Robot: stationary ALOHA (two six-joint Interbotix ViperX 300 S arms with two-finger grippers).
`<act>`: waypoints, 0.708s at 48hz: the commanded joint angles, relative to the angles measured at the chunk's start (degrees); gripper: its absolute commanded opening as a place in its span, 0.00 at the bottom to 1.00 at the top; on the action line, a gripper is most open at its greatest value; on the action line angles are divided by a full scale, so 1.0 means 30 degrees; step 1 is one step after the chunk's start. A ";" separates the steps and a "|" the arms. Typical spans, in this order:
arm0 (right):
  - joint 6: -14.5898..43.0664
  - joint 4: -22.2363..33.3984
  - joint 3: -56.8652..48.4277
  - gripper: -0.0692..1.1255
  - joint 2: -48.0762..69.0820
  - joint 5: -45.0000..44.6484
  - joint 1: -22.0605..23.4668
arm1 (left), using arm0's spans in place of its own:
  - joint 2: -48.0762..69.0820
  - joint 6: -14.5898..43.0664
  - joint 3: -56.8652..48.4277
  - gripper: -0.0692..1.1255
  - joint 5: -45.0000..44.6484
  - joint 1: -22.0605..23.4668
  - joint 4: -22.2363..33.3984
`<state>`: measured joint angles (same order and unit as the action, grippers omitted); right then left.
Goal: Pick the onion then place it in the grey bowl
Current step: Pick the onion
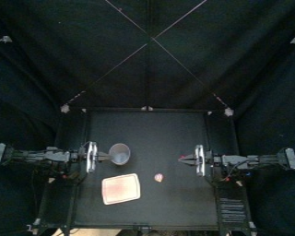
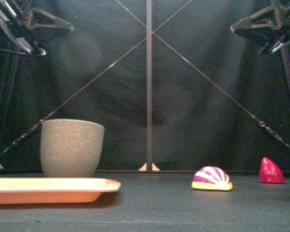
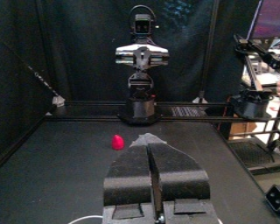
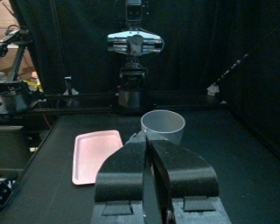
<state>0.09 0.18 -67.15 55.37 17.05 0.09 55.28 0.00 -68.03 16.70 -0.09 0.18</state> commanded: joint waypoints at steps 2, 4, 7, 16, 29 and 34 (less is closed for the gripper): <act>0.0146 -0.0059 0.0029 0.14 -0.0410 -0.0146 0.0146 | 0.0000 0.0059 0.0557 0.04 -0.0029 -0.0205 0.0000; 0.0176 -0.0059 0.0000 0.16 -0.0527 -0.0293 0.0322 | 0.0000 0.0059 0.0557 0.05 -0.0029 -0.0293 0.0000; 0.0146 0.0000 -0.0059 0.21 -0.0791 -0.0527 0.0469 | 0.0029 0.0059 0.0557 0.05 -0.0029 -0.0410 0.0000; 0.0469 -0.0205 -0.0029 0.64 -0.1670 -0.0410 0.0439 | 0.0029 0.0029 0.0586 0.05 -0.0059 -0.0674 0.0000; 0.0703 -0.0908 -0.0029 0.92 -0.4014 0.0000 0.0703 | 0.0059 -0.0029 0.0498 0.05 -0.0059 -0.0938 0.0000; 0.0732 -0.0908 0.0059 0.90 -0.5742 -0.0029 0.0615 | 0.0059 -0.0029 0.0469 0.05 -0.0059 -0.1084 0.0088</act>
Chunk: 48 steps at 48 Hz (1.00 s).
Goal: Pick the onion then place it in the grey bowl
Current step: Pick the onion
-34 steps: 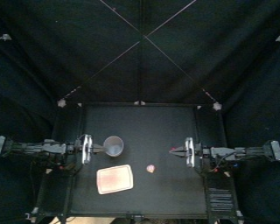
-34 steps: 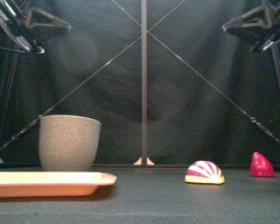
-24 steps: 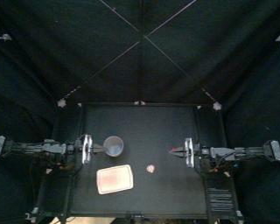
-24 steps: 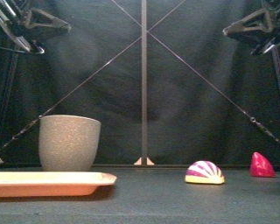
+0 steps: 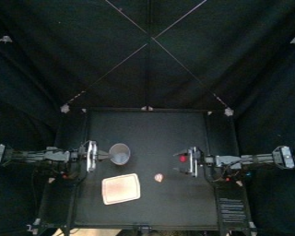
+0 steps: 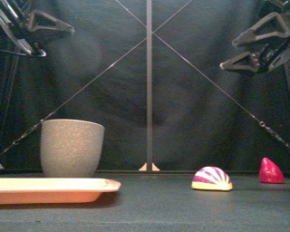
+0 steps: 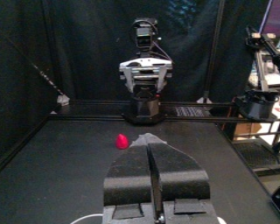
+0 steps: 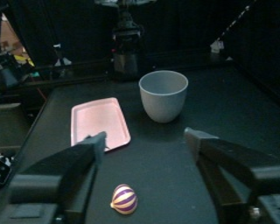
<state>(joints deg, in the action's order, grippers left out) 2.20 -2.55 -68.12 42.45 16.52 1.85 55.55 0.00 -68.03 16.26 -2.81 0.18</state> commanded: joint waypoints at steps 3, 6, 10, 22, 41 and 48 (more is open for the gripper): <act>0.0029 0.0000 0.0586 0.90 -0.2432 0.0117 -0.0264 | -0.0029 -0.0029 0.0469 0.05 0.0117 -0.0293 0.0117; 0.0029 0.0000 0.0850 0.90 -0.3516 0.0117 -0.0791 | -0.0059 0.0000 0.0439 0.05 0.0088 -0.0410 0.0146; 0.0029 0.0000 0.1377 0.90 -0.5039 0.0117 -0.1377 | -0.0029 0.0000 0.0381 0.05 0.0117 -0.0586 0.0146; -0.0088 0.0117 0.3545 0.90 -0.9873 0.0088 -0.2285 | -0.0059 0.0000 0.0264 0.05 0.0117 -0.0879 0.0146; 0.0000 0.0879 0.6299 0.90 -1.5264 -0.2197 -0.2637 | -0.0059 0.0000 -0.0146 0.05 0.0088 -0.0908 0.0264; 0.0029 0.0791 0.6504 0.90 -1.5557 -0.2813 -0.2725 | -0.0059 0.0000 -0.0293 0.05 0.0088 -0.0908 0.0322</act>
<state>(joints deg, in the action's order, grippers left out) 2.20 0.00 -49.66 -5.10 8.53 -6.24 55.55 -0.09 -69.61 16.26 -5.36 0.97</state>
